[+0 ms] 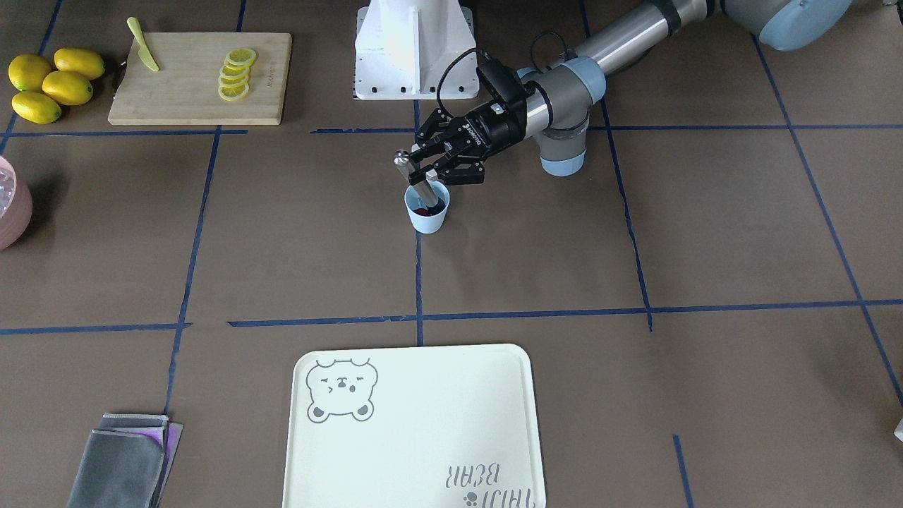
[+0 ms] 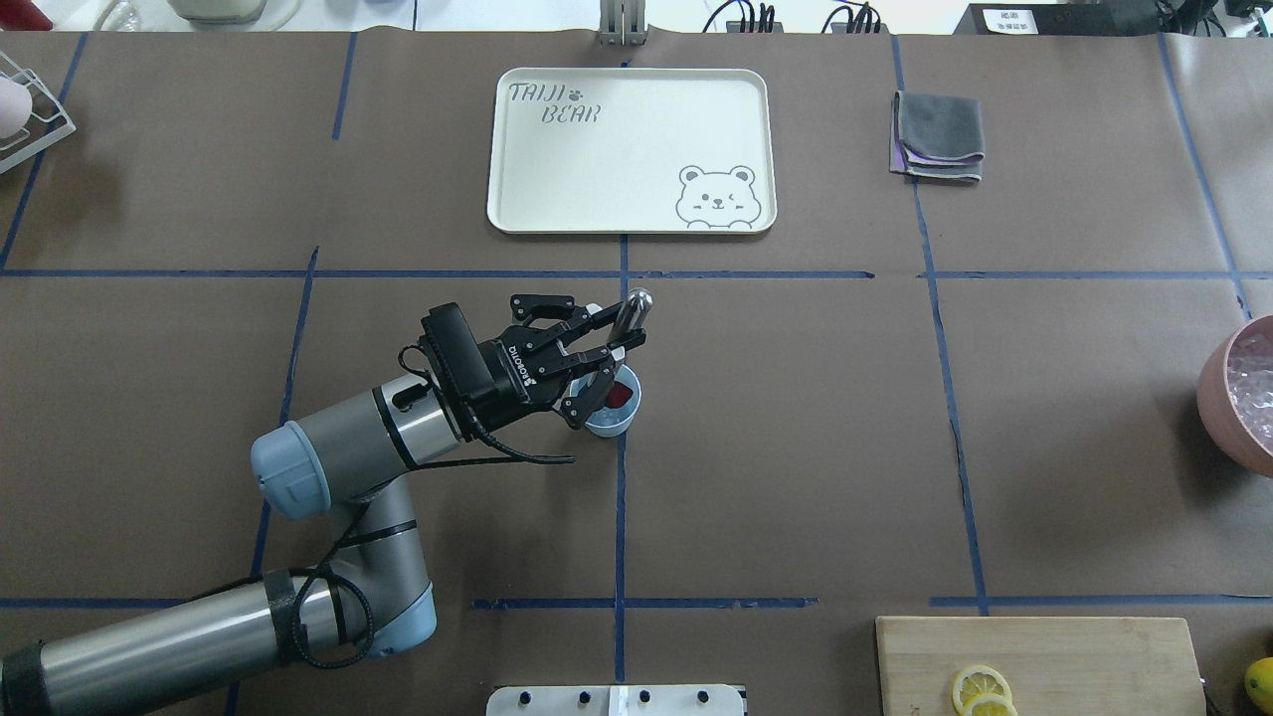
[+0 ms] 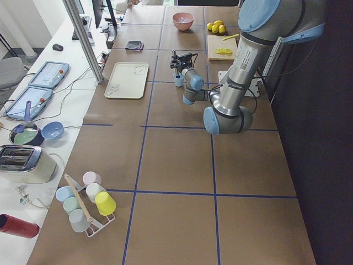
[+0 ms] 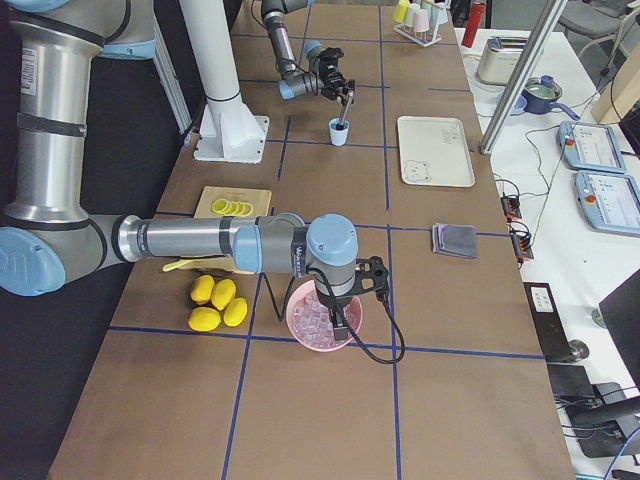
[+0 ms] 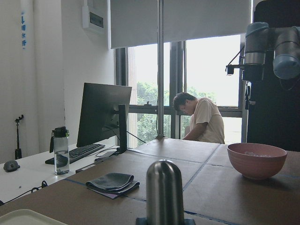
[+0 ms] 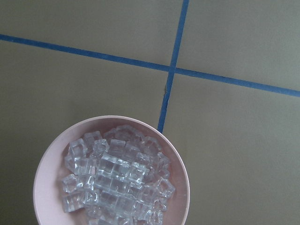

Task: Mash ice and strawberries in cup
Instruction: 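Lower the metal rod into the cup and press down on the contents, then lift the metal rod out of the cup and withdraw the left arm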

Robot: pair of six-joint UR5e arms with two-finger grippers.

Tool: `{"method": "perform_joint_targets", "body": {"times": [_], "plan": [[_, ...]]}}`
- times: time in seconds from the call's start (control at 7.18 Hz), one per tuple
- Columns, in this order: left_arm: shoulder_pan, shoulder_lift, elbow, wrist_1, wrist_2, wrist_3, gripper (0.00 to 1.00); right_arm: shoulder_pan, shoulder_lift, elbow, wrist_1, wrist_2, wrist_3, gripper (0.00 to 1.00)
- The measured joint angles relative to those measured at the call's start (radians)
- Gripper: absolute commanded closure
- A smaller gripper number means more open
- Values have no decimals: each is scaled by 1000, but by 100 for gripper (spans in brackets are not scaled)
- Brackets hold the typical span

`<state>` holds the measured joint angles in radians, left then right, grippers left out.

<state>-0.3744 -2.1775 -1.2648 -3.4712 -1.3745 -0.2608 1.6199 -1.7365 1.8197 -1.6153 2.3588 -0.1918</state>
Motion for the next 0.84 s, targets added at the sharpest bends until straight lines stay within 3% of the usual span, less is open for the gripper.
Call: {"method": "perform_joint_targets", "body": {"times": [0.42, 0.84], "plan": [[-8, -11, -41, 36, -2, -9, 100, 0, 0, -1, 0, 1, 0, 0], [-31, -2, -291, 357, -3, -16, 100, 0, 0, -2, 0, 2, 1, 0]]}}
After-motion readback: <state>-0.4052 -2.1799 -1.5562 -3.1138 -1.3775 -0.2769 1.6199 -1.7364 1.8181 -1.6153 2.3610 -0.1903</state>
